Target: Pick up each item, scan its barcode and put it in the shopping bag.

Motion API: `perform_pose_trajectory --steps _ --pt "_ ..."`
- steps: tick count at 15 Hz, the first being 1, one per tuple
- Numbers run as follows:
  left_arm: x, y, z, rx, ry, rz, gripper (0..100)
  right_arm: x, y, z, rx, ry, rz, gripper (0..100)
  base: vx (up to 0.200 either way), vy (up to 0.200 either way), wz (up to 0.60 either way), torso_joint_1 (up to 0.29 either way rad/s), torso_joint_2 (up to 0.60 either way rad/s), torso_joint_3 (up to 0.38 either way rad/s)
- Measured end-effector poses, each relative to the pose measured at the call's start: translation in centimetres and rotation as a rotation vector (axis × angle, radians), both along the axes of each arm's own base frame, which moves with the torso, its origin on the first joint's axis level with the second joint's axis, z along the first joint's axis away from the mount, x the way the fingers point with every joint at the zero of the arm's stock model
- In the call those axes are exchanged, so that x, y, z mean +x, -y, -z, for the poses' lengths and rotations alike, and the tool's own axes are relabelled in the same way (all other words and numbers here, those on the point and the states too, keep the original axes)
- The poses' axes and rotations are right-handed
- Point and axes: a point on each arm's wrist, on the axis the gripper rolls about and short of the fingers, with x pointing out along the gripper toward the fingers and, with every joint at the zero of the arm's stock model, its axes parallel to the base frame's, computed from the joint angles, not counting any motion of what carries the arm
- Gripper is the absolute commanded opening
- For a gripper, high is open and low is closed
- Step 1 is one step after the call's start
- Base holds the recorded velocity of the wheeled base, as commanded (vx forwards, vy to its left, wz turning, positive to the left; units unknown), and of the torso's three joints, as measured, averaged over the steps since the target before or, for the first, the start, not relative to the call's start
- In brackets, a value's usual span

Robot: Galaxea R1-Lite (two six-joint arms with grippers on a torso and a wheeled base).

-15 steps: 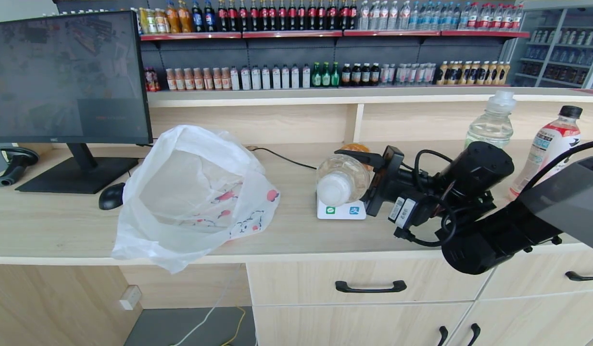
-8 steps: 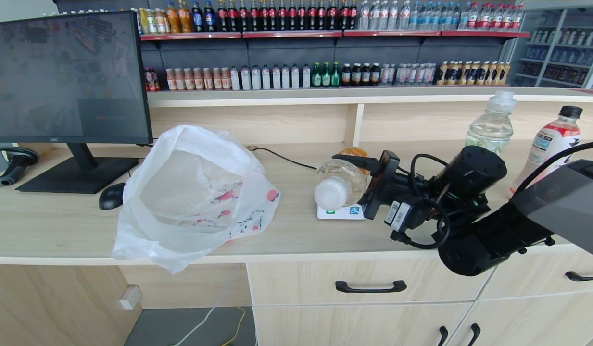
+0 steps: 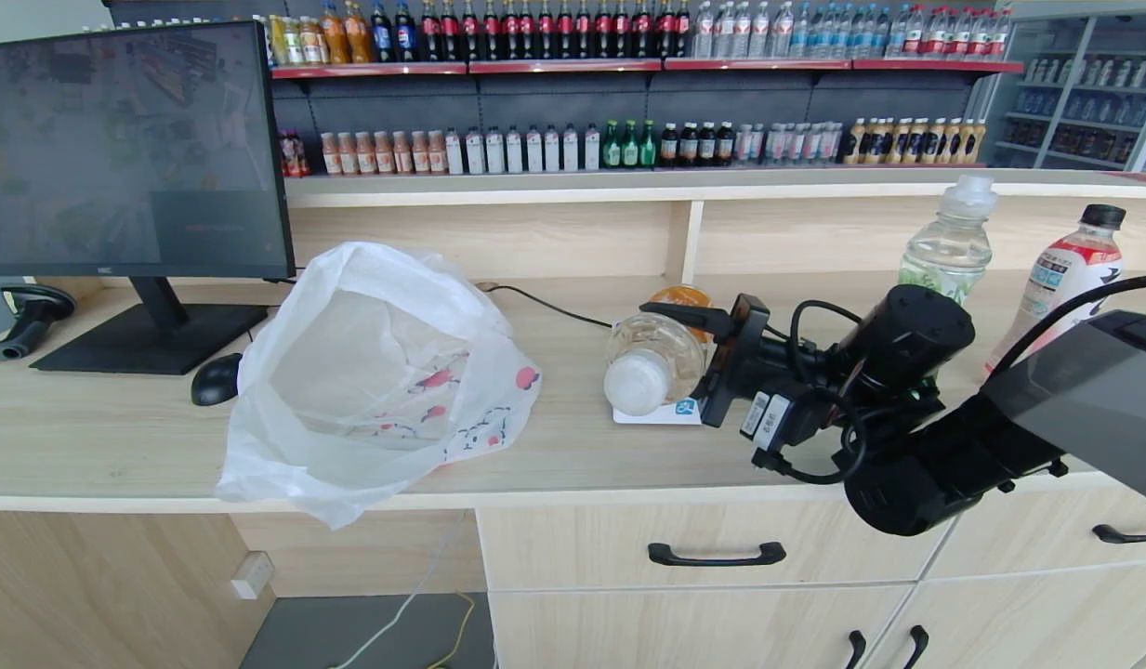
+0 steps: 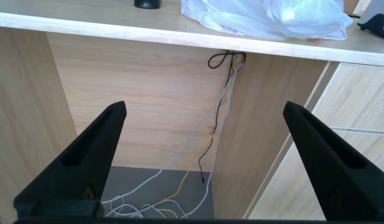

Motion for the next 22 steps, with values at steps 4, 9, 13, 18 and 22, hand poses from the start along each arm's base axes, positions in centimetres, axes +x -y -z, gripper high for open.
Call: perform_pose_trajectory --steps 4,9,13,18,22 --pt "0.0 0.0 0.0 0.000 0.000 0.000 100 -0.1 0.0 0.0 0.002 -0.009 -0.002 0 0.000 0.000 0.00 0.000 0.00 0.000" --pt "0.0 0.0 0.0 0.000 0.000 0.000 100 -1.8 -0.2 -1.5 0.030 -0.083 -0.046 0 0.000 0.000 0.00 0.000 0.00 0.000" --pt "0.0 0.0 0.0 0.000 0.000 0.000 100 -4.6 0.4 -3.8 0.080 -0.153 -0.051 0 0.000 0.000 0.00 0.000 0.00 0.000" --pt "0.0 0.0 0.0 0.000 0.000 0.000 100 -10.1 -0.7 -4.1 0.183 -0.490 -0.096 0 0.000 0.000 0.00 0.000 0.00 0.000" --pt "0.0 0.0 0.0 0.001 0.000 0.000 100 -12.1 -0.1 -5.0 0.408 -0.786 -0.045 0 0.000 0.000 0.00 0.000 0.00 0.000"
